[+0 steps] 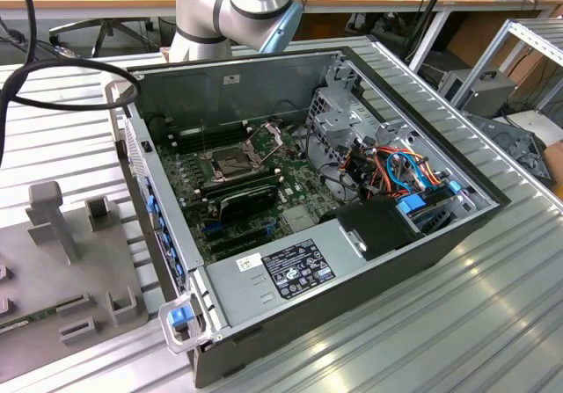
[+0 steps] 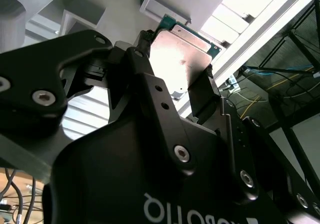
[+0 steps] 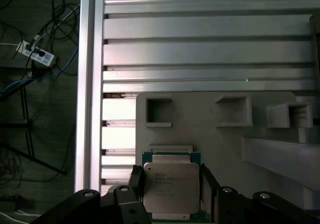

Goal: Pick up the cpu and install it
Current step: 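Pick up the cpu and move it towards the insertion slot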

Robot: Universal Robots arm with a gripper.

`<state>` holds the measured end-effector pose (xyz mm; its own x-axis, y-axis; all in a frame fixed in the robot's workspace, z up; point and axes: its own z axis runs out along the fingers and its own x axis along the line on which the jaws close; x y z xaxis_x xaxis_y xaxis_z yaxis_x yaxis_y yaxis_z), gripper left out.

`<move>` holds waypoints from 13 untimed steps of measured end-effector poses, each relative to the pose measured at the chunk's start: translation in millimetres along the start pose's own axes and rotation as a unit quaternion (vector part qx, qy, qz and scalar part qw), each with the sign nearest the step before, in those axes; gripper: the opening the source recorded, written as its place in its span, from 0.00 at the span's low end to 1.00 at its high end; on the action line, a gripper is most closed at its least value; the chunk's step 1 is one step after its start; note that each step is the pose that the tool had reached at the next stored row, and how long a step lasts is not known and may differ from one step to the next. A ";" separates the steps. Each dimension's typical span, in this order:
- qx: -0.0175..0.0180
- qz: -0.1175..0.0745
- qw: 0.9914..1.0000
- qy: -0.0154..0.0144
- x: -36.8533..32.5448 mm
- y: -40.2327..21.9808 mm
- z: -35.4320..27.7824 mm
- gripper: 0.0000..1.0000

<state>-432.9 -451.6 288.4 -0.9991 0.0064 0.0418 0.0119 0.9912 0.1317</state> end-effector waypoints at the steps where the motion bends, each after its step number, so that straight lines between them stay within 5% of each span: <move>1: 0.000 0.000 1.000 0.000 0.0 0.0 -0.3 0.55; 13: -0.004 0.000 1.000 0.000 0.2 0.5 -3.6 0.55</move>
<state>-432.9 -451.6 292.1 -0.9991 0.0061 0.0419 0.0119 0.9903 0.1387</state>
